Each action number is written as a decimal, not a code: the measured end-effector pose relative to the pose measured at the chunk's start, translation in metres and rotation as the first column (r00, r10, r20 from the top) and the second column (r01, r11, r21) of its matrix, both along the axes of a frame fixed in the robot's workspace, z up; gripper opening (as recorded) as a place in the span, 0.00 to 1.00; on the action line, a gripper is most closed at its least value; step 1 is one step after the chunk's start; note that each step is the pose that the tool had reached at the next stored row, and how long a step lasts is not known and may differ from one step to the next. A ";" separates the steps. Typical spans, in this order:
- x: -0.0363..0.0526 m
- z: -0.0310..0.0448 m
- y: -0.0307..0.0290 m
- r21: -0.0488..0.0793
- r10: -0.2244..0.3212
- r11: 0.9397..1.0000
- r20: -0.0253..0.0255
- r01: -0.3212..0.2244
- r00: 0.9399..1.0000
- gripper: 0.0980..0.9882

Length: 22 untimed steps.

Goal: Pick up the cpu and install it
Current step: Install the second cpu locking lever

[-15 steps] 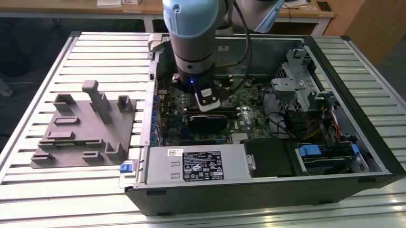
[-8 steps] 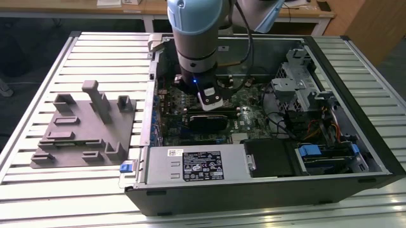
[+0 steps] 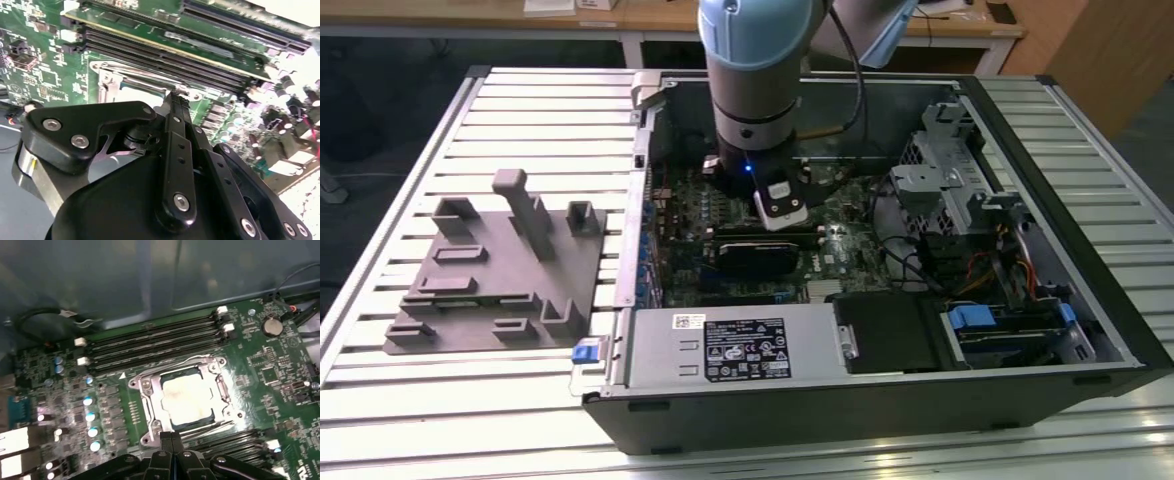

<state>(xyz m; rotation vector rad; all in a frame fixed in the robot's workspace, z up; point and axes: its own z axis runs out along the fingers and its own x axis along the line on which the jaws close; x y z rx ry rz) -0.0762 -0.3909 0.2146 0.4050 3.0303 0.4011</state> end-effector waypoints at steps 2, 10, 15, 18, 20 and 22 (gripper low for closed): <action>0.0024 -0.0002 0.0028 -0.007 0.000 1.000 0.000 0.000 1.000 0.01; 0.0121 -0.0017 0.0173 -0.044 0.000 0.999 0.000 0.000 1.000 0.01; 0.0185 -0.0027 0.0280 -0.063 0.000 0.998 0.000 0.000 1.000 0.01; 0.0217 -0.0031 0.0344 -0.077 0.000 0.997 0.000 0.000 1.000 0.01; 0.0229 -0.0033 0.0375 -0.083 0.000 0.997 0.000 0.000 1.000 0.01; 0.0230 -0.0034 0.0378 -0.083 0.000 0.997 0.000 0.000 1.000 0.01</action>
